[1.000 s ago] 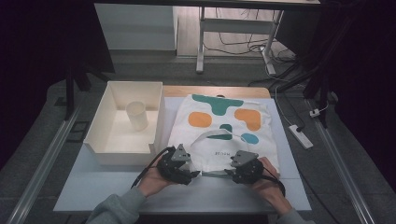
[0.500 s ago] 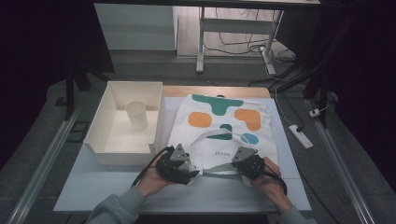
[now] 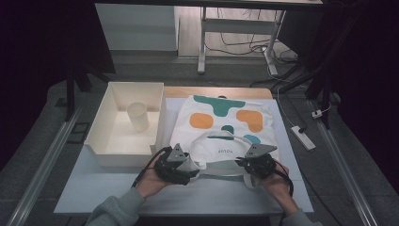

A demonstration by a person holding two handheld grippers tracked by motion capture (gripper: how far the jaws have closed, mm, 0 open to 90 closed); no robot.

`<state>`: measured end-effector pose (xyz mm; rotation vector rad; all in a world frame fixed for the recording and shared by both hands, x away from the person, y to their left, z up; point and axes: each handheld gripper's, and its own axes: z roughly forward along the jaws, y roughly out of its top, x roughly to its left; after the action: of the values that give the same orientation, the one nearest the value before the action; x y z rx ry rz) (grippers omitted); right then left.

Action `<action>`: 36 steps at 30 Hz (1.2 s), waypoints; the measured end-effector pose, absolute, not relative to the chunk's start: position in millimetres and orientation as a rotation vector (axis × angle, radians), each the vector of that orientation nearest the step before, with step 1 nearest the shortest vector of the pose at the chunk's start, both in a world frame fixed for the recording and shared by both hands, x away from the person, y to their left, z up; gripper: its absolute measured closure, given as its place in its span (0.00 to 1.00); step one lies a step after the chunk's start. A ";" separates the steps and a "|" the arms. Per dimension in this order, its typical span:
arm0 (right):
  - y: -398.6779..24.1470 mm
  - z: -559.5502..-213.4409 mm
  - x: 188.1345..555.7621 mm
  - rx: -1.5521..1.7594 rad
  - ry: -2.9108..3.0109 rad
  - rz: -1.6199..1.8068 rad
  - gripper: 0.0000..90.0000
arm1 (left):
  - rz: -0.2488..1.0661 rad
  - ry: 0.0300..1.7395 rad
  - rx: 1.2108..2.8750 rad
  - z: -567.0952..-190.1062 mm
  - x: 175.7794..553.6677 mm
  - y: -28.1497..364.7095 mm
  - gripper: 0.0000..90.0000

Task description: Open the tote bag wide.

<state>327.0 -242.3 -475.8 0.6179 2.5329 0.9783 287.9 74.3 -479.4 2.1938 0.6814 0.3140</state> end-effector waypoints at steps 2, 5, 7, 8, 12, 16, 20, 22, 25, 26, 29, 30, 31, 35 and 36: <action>-244.6 -472.5 326.1 0.625 2.531 1.002 0.98 | 0.323 0.678 2.183 -477.2 286.8 75.4 0.32; -246.3 -467.1 323.3 0.637 2.524 1.046 0.98 | 0.337 0.672 2.166 -474.1 285.2 77.0 0.32; -247.2 -463.4 320.7 0.635 2.520 1.063 0.98 | 0.344 0.670 2.155 -472.4 284.4 78.5 0.32; -247.9 -461.8 319.3 0.634 2.516 1.071 0.98 | 0.347 0.671 2.149 -471.6 283.9 79.3 0.32; -252.4 -454.0 314.3 0.633 2.504 1.091 0.98 | 0.363 0.664 2.133 -465.5 280.1 82.5 0.32; -258.5 -443.1 307.8 0.625 2.477 1.119 0.98 | 0.432 0.650 2.103 -452.8 274.0 88.4 0.33; -264.3 -430.6 302.4 0.619 2.443 1.153 0.98 | 0.453 0.651 2.090 -445.4 272.4 92.7 0.33; -266.9 -425.0 301.1 0.624 2.426 1.181 0.98 | 0.444 0.634 2.109 -446.9 271.3 90.2 0.33; -269.1 -419.7 298.7 0.628 2.407 1.207 0.98 | 0.426 0.596 2.150 -451.8 269.5 83.7 0.33; -269.7 -418.7 298.3 0.625 2.402 1.208 0.98 | 0.416 0.578 2.159 -453.3 268.5 81.6 0.33; -270.2 -418.7 297.4 0.622 2.389 1.216 0.98 | 0.438 0.554 2.205 -458.0 266.6 74.8 0.33; -270.1 -419.0 297.5 0.619 2.389 1.216 0.98 | 0.450 0.557 2.219 -459.8 267.1 73.3 0.33; -269.9 -419.4 297.6 0.618 2.392 1.217 0.98 | 0.455 0.562 2.226 -461.9 268.2 72.5 0.33; -270.2 -421.0 298.6 0.623 2.397 1.219 0.98 | 0.444 0.611 2.247 -468.9 274.4 72.8 0.48; -270.5 -421.5 298.9 0.624 2.396 1.222 0.98 | 0.425 0.617 2.247 -469.8 276.1 73.8 0.53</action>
<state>298.9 -270.5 -421.5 0.6242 2.3961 1.2223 276.1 73.8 -469.8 2.2471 0.6173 0.4245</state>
